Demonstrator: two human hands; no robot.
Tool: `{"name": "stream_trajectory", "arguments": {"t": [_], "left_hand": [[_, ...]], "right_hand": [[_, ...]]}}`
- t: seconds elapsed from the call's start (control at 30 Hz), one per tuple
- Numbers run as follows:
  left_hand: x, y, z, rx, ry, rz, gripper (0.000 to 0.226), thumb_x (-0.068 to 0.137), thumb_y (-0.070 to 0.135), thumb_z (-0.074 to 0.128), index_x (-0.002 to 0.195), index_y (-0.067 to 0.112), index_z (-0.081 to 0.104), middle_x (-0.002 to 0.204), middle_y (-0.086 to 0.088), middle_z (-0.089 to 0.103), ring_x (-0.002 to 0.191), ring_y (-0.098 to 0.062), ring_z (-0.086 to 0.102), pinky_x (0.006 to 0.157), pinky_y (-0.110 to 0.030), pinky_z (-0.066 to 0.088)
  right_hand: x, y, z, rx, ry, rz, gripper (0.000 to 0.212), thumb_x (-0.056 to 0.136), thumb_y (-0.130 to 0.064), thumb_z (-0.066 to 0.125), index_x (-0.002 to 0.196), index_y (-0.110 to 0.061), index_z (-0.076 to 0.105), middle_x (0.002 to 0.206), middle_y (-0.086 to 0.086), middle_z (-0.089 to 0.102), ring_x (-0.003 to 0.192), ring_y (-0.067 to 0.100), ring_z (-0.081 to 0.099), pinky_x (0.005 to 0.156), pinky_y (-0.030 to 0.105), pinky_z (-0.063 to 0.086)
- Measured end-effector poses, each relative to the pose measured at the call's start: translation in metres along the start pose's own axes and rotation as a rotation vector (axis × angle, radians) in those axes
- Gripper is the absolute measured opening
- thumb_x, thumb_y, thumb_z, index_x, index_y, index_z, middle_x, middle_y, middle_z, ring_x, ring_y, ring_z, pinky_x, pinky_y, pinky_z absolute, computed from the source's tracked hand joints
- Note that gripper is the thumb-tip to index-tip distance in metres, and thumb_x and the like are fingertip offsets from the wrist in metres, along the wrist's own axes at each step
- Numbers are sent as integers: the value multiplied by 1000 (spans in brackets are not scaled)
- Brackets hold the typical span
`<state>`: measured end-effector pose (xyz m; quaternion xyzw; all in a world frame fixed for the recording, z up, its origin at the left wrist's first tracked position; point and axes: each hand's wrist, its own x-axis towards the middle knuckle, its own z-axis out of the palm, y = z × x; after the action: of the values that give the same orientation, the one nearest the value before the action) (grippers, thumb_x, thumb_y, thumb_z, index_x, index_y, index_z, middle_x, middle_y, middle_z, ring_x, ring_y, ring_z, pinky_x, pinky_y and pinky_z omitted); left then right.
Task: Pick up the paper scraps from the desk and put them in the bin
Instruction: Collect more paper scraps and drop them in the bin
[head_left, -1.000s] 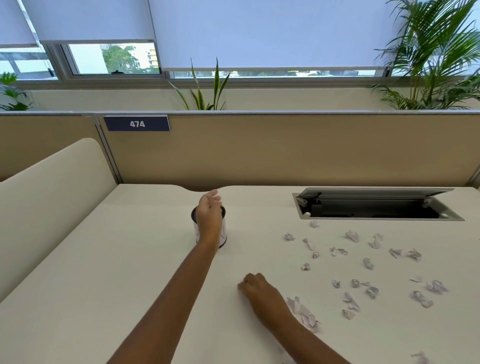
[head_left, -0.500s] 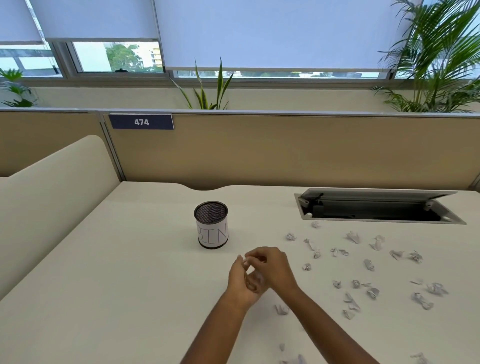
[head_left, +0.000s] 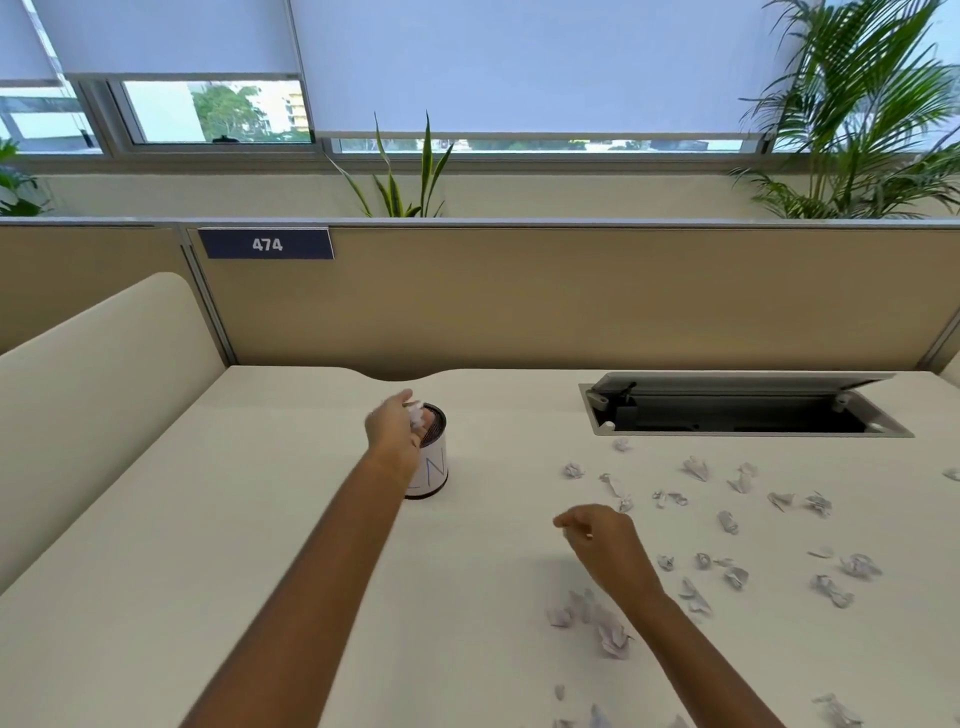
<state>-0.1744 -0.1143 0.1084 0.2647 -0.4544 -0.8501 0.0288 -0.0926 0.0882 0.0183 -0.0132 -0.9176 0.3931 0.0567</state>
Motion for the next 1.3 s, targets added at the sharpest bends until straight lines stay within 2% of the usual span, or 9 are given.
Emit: {"name": "stream_trajectory", "arguments": {"t": [0.27,0.4,0.47,0.57,0.67,0.77,0.97,1.1,1.3], "left_hand": [[22,15,8,393,-1,-1,14,96,6,38,110,6,40,72,-8,36,57,-19,34,50,-25,40],[16,-3,4,660,70,213,46,93,7,42,139,3,33,136,-19,42,114,-34,47,95,-40,42],[3,-19,-1,762,75,415,48,91,4,42,139,5,36,141,-17,41,126,-34,44,106,-39,38],[-24,-61,-13,849,-95,659,36,86,-10,44,120,-2,55,127,-21,53,114,-31,53,99,-30,42],[-52,-116,-31,1073,-457,640,34,87,-4,53,119,6,57,112,-11,54,87,-15,55,79,-15,44],[-68,-167,-48,1524,-659,594,53,88,30,57,138,30,39,128,-4,42,115,-17,47,98,-25,42],[-84,-198,-44,1723,-650,805,47,91,28,50,136,37,40,135,-3,42,121,-21,45,89,-32,47],[-90,-191,-44,1728,-638,992,26,51,23,88,72,28,73,70,10,65,58,-3,62,40,-10,44],[-72,-183,-67,1404,-385,726,23,96,10,40,107,6,60,110,-7,54,103,-19,57,83,-19,43]], "right_hand": [[-29,33,-13,-250,-277,184,44,86,-28,62,126,-16,48,129,9,51,119,20,49,95,23,38],[-45,35,-10,-381,-388,208,62,82,-30,66,135,-24,35,133,11,39,123,25,43,99,27,39],[-51,35,-5,-412,-350,182,55,84,-26,63,132,-22,37,130,10,39,120,23,44,94,25,41],[-56,35,-2,-402,-273,154,34,89,-19,54,122,-17,47,120,7,44,114,21,48,87,25,41],[-58,37,-3,-377,-218,155,25,90,-13,49,115,-13,53,101,4,40,111,23,52,75,23,34],[-58,38,-11,-308,-143,183,21,89,-8,51,108,-9,58,109,11,51,106,25,54,72,22,33],[-78,35,-22,-138,-126,183,16,85,-5,53,97,-10,62,94,8,54,83,18,50,80,27,43],[-102,31,-9,-163,-228,93,21,87,-10,52,105,-18,59,97,4,48,92,17,52,85,22,40],[-120,22,7,-306,-390,25,43,88,-26,54,129,-33,41,120,3,42,120,18,39,93,23,35]]}}
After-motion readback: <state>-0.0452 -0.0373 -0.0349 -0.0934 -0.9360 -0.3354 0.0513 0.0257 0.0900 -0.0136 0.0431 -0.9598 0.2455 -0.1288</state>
